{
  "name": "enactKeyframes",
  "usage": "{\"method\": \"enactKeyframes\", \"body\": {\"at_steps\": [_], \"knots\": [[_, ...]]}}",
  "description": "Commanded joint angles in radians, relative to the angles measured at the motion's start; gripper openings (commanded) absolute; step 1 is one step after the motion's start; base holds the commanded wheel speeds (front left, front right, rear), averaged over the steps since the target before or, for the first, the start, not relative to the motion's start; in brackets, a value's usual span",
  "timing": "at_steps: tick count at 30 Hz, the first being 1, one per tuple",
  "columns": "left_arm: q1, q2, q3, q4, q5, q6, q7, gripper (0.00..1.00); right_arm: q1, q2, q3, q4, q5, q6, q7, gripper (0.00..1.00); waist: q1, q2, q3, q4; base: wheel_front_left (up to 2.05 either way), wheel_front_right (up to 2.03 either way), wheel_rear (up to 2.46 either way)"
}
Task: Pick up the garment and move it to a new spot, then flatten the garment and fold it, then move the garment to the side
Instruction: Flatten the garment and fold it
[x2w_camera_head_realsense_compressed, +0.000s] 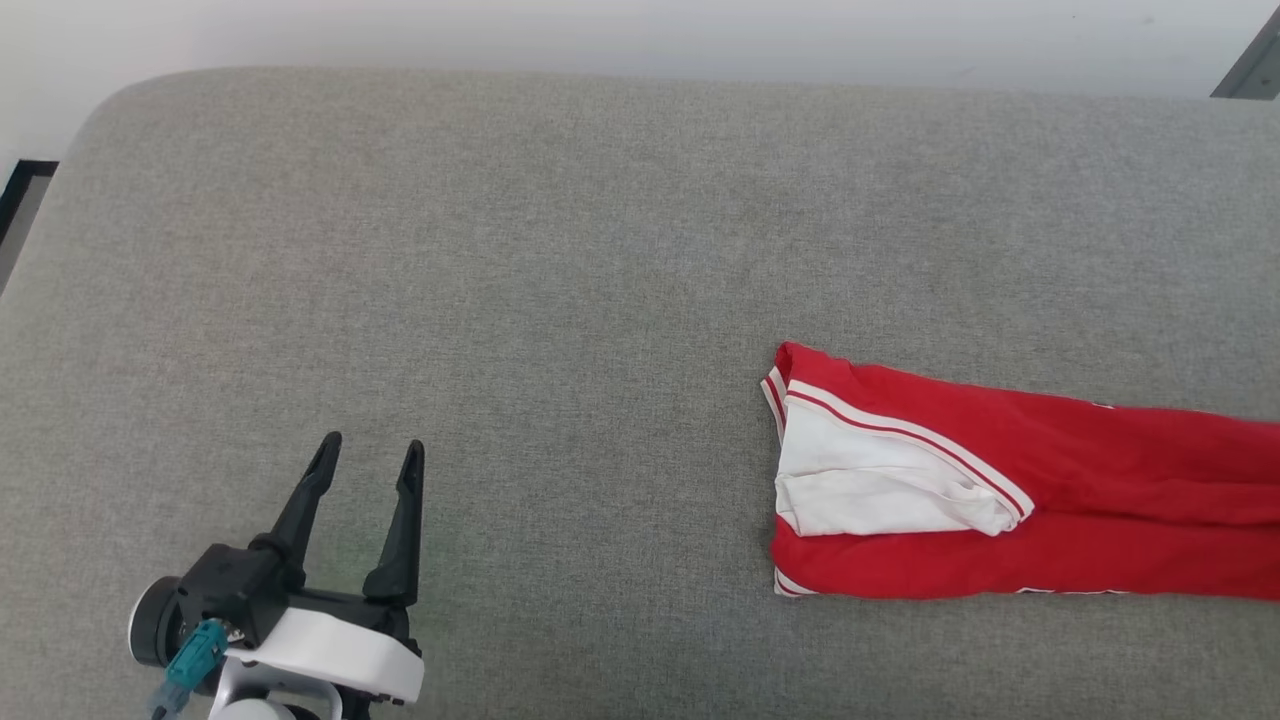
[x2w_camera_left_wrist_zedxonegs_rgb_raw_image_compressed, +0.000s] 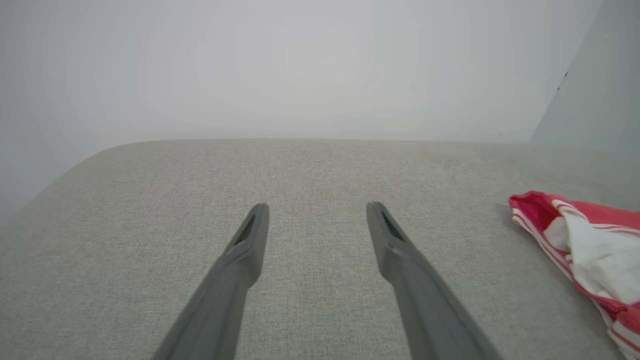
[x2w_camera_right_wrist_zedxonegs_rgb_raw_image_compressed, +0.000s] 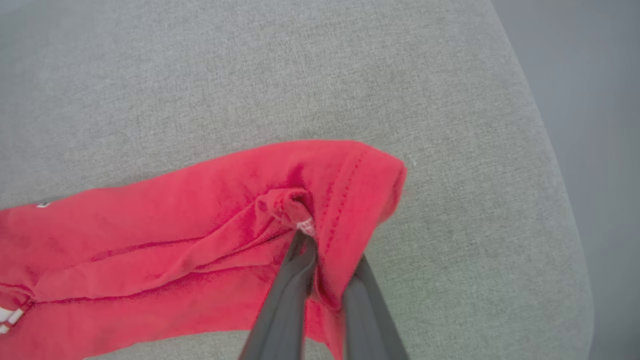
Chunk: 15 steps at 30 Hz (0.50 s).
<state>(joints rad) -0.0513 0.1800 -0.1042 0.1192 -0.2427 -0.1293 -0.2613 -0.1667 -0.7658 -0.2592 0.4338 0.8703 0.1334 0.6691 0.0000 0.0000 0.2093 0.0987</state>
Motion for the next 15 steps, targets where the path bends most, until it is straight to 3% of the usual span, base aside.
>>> {"method": "enactKeyframes", "body": {"at_steps": [1, 5, 15], "knots": [[0.015, -0.002, 0.002, -0.005, -0.003, -0.002, -0.005, 1.0, 0.008, 0.009, -0.001, -0.009, 0.001, -0.005, 0.002, 0.0, 0.0, 0.0, -0.002, -0.001, 0.0, 0.0, 0.0], [0.019, -0.007, 0.006, -0.007, 0.0, -0.002, -0.005, 1.0, 0.027, 0.04, 0.037, -0.097, 0.002, -0.003, 0.039, 0.0, 0.0, 0.0, -0.012, -0.003, 0.0, 0.0, 0.0], [0.022, -0.008, -0.02, 0.0, -0.023, -0.002, -0.005, 1.0, 0.002, 0.093, 0.252, -0.43, -0.048, -0.003, 0.16, 0.0, 0.0, 0.0, -0.034, 0.014, 0.0, 0.0, 0.0]]}}
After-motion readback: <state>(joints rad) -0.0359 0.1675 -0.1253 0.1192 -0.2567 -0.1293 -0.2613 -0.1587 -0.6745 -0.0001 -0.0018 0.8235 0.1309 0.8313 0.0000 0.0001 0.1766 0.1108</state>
